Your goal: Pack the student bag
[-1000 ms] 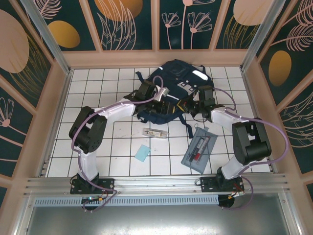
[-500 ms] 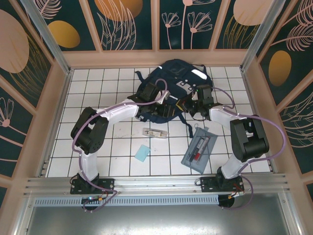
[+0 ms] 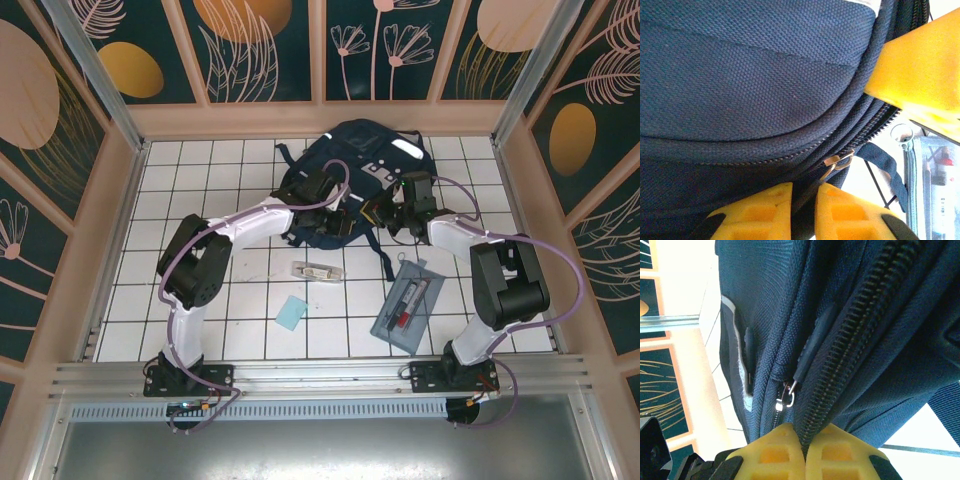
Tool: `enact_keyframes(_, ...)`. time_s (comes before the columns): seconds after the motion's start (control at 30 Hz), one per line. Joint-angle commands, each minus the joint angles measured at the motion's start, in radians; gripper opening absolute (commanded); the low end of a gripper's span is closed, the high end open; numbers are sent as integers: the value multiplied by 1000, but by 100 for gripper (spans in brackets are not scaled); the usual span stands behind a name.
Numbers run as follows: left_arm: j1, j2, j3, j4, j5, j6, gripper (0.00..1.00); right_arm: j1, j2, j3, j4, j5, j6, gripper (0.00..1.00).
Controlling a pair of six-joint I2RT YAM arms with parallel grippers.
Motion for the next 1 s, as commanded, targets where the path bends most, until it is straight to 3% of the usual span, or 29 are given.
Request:
enact_keyframes(0.0, 25, 43, -24, 14, -144, -32, 11, 9, -23, 33, 88, -53, -11, 0)
enact_keyframes(0.1, 25, 29, -26, 39, -131, -50, 0, 7, -28, 17, 93, -51, -10, 0)
enact_keyframes(0.43, 26, -50, -26, -21, -222, -26, 0, -25, -47, -8, 74, -49, -33, 0)
enact_keyframes(0.6, 27, -112, -91, 57, -112, 23, 0, -35, -52, -10, 66, -58, -39, 0)
enact_keyframes(0.63, 27, -119, -100, 73, -101, 39, 4, -34, -52, -9, 70, -65, -34, 0)
enact_keyframes(0.7, 26, -120, -105, 95, -100, 81, 43, -34, -52, -13, 84, -82, -21, 0)
enact_keyframes(0.73, 25, -117, -110, 111, -118, 103, 52, -34, -50, -14, 95, -91, -13, 0)
enact_keyframes(0.8, 26, -97, -99, 114, -126, 151, 57, -35, -47, -13, 102, -101, -8, 0)
enact_keyframes(0.97, 24, -67, -83, 122, -70, 204, 57, -34, -45, -10, 103, -109, -3, 0)
